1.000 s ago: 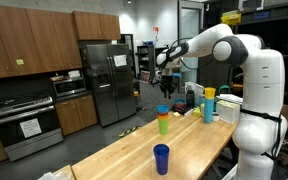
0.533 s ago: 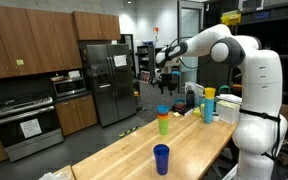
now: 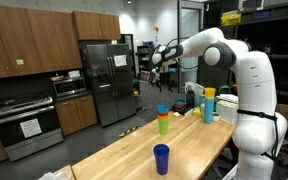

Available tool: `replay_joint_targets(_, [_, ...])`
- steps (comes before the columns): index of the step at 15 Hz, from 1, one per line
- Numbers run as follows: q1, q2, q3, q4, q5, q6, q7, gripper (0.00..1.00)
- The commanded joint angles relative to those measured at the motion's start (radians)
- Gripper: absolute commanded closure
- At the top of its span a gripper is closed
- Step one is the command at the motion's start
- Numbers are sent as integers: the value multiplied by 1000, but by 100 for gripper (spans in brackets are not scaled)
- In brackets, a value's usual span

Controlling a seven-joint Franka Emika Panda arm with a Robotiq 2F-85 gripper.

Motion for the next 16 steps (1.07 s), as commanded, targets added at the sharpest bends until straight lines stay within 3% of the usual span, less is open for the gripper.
replay_joint_targets(1, [-16, -13, 7, -14, -48, -4, -99, 0])
replay_joint_targets(5, [-28, -66, 0, -111, -73, 25, -173, 0])
replay_joint_targets(6, [-18, -10, 5, -44, -63, 0, -134, 0])
replay_joint_targets(16, [-5, 8, 16, -47, -81, -15, -145, 0])
